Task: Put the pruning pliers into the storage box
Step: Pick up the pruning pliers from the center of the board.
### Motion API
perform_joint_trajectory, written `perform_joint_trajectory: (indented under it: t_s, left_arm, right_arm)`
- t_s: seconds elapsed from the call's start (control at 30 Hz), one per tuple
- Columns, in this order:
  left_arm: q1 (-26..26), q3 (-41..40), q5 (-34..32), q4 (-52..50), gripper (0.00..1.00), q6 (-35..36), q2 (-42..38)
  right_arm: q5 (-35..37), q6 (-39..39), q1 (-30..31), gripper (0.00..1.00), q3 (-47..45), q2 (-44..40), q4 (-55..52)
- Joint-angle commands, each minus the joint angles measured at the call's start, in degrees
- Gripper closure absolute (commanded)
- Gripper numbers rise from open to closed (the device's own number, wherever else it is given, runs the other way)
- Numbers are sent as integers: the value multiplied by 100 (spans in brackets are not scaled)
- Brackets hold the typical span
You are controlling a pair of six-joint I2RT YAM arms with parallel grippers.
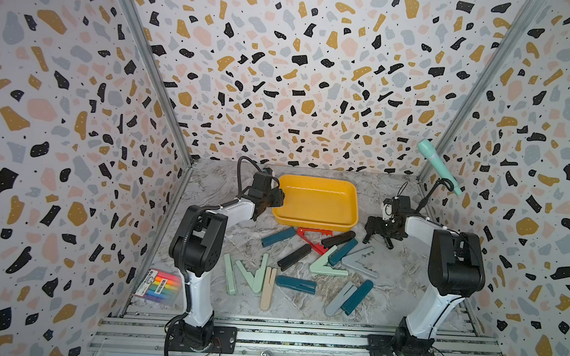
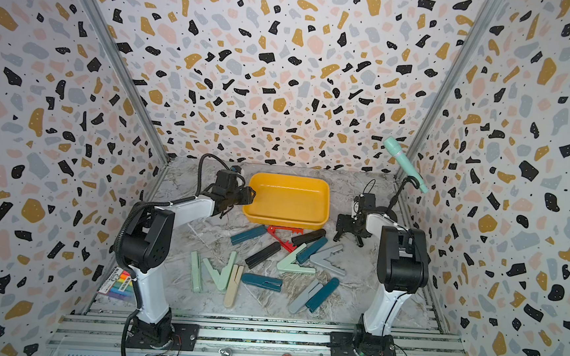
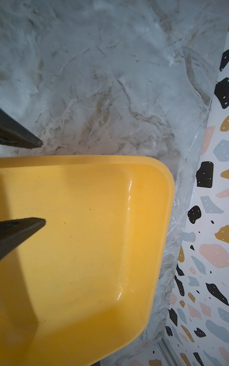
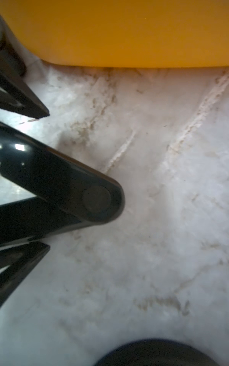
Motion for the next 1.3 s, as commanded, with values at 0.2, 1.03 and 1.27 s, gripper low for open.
perform_joint_trajectory:
  t_s: [0.2,1.03,1.27]
  left_arm:
    - [31,-157,-83,87,44,59,-240]
    - [137,-373,-16,384,44,-330,-309]
    - [120,-305,-124,185,44,-332,-263]
  right_arm:
    - [50,-134,-22,5,-240,-192,-784]
    - [-396,636,-10,100,18,-1049,-397]
    - [-273,1425,751,95,648,-1367,-123]
